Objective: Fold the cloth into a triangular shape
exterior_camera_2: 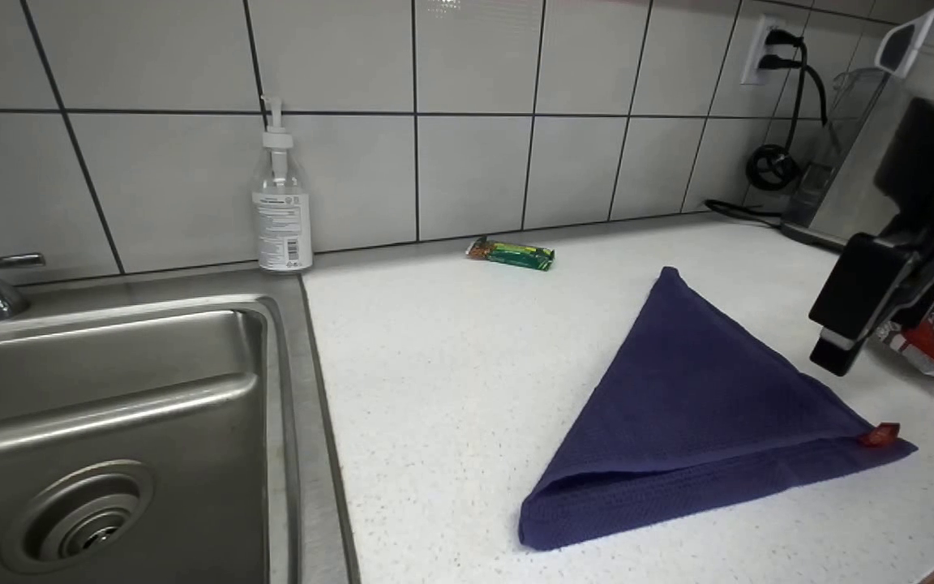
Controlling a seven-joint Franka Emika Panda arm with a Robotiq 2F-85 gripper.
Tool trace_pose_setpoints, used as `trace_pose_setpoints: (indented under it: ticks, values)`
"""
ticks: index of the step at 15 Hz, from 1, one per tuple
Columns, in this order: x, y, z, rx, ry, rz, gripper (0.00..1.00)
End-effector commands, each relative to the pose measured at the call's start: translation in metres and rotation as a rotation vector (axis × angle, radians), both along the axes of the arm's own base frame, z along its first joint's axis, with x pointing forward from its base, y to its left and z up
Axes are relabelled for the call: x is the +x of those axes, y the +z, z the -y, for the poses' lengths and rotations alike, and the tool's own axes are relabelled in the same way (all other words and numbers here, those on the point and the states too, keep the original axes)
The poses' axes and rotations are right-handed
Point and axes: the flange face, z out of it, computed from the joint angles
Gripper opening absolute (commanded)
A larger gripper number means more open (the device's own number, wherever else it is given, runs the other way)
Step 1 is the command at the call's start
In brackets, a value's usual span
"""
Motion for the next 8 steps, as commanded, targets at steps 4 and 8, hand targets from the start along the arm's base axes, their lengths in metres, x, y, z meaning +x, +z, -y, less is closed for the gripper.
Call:
trace_pose_setpoints:
  ticks: [4, 8]
  values:
    - [-0.0006, -0.0010, -0.0003, 0.000, 0.002, -0.004, 1.00]
    - [-0.0001, 0.0012, -0.0081, 0.003, -0.022, -0.020, 1.00]
